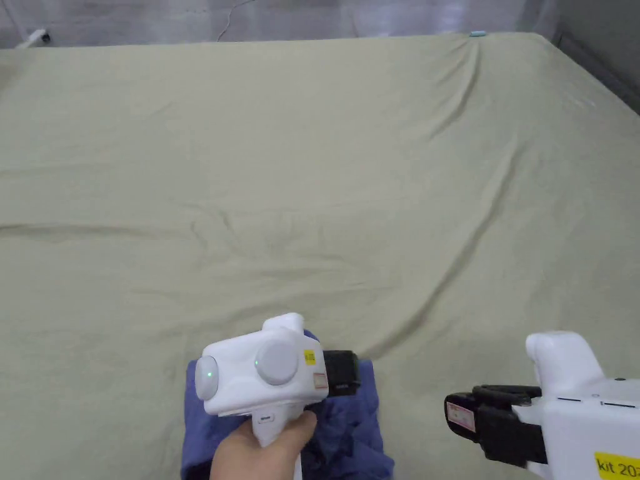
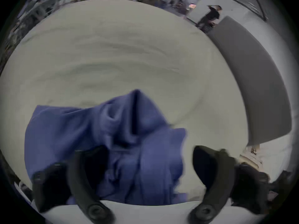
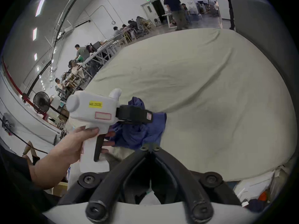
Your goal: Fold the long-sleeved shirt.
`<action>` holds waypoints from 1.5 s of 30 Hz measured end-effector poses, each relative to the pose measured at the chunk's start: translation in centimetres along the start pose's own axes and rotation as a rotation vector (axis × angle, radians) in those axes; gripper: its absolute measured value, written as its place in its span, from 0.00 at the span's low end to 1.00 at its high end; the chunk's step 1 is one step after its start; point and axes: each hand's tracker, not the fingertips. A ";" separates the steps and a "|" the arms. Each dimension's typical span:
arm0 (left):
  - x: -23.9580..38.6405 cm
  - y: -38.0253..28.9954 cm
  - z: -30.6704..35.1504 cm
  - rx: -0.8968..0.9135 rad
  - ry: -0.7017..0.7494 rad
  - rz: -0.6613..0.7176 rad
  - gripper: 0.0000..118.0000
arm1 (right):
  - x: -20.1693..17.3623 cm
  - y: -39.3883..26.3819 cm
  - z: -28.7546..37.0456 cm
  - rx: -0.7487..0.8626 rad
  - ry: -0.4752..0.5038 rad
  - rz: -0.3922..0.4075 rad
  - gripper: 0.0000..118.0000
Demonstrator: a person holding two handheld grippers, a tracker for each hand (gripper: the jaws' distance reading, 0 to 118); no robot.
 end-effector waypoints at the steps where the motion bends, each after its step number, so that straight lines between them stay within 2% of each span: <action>1: 0.4 -0.1 0.9 0.012 -0.038 -0.012 0.93 | 0.3 -0.2 0.0 0.002 0.010 -0.013 0.00; 3: 0.9 -0.1 2.9 0.078 -0.100 0.006 0.93 | 0.8 -0.5 0.2 0.002 0.029 -0.038 0.00; 6: 1.3 -0.3 6.2 0.180 -0.312 0.011 0.93 | 1.5 -0.7 0.3 0.010 0.043 -0.065 0.00; 10: 1.6 -0.4 9.4 0.137 -0.353 -0.055 0.93 | 1.8 -0.7 0.8 0.026 0.042 -0.072 0.00; 14: -0.9 0.1 12.1 0.110 -0.427 0.041 0.92 | 2.3 -0.7 1.3 0.051 0.055 -0.097 0.00; 15: -2.0 -0.1 12.4 0.117 -0.427 0.052 0.88 | 2.4 -0.7 1.4 0.055 0.055 -0.101 0.00; 16: -3.0 -0.2 12.8 0.186 -0.391 0.071 0.66 | 2.5 -0.8 1.4 0.059 0.054 -0.105 0.00; 17: -3.7 -0.1 12.6 0.226 -0.298 0.068 0.37 | 2.6 -0.8 1.5 0.060 0.051 -0.106 0.00; 18: -3.9 0.0 11.8 0.244 -0.137 0.041 0.12 | 2.7 -0.9 1.5 0.058 0.047 -0.109 0.00; 19: -3.8 0.0 10.5 0.211 0.064 -0.015 0.06 | 2.7 -1.0 1.5 0.056 0.042 -0.112 0.00; 20: -3.5 -0.5 8.8 0.198 0.129 -0.086 0.06 | 2.8 -1.1 1.5 0.053 0.039 -0.118 0.00; 21: -3.5 -0.9 7.0 0.142 0.082 -0.136 0.06 | 3.0 -1.2 1.5 0.049 0.035 -0.123 0.00; 23: -2.7 -1.7 3.6 -0.011 -0.105 -0.072 0.06 | 3.1 -1.4 1.4 0.044 0.025 -0.134 0.00; 24: -1.4 -2.8 1.5 -0.071 -0.137 -0.088 0.06 | 3.2 -1.4 1.5 0.042 0.018 -0.140 0.00; 26: 1.8 -4.8 -1.3 -0.067 -0.019 -0.269 0.06 | 3.3 -1.5 1.6 0.038 0.004 -0.153 0.00; 27: 3.2 -5.5 -1.4 -0.036 0.000 -0.295 0.06 | 3.3 -1.6 1.6 0.037 -0.004 -0.160 0.00; 28: 4.4 -5.8 -1.4 -0.009 -0.052 -0.291 0.06 | 3.3 -1.5 1.7 0.035 -0.013 -0.167 0.00; 31: 6.1 -5.9 -3.3 -0.214 -0.367 -0.137 0.06 | 3.4 -1.1 1.8 0.033 -0.036 -0.176 0.00; 32: 6.6 -6.4 -3.6 -0.252 -0.382 -0.127 0.06 | 3.4 -0.9 1.8 0.036 -0.044 -0.177 0.00; 34: 7.5 -7.3 -3.9 -0.226 -0.278 -0.233 0.06 | 3.4 -0.3 2.2 0.068 -0.062 -0.196 0.00; 35: 7.2 -7.3 -3.0 -0.217 -0.291 -0.232 0.06 | 3.5 0.0 2.5 0.106 -0.055 -0.216 0.00; 36: 6.4 -7.0 -1.9 -0.213 -0.363 -0.200 0.06 | 3.5 0.4 2.8 0.149 -0.030 -0.243 0.00; 39: 1.2 -4.9 3.4 -0.146 -0.545 -0.021 0.06 | 3.5 2.1 2.9 0.220 0.046 -0.319 0.00; 41: -3.3 -3.0 7.3 -0.059 -0.512 0.036 0.06 | 3.1 3.7 1.3 0.197 0.070 -0.333 0.00; 45: -11.4 -0.7 13.9 0.146 -0.259 0.112 0.06 | -0.3 6.4 -5.5 0.074 0.046 -0.291 0.00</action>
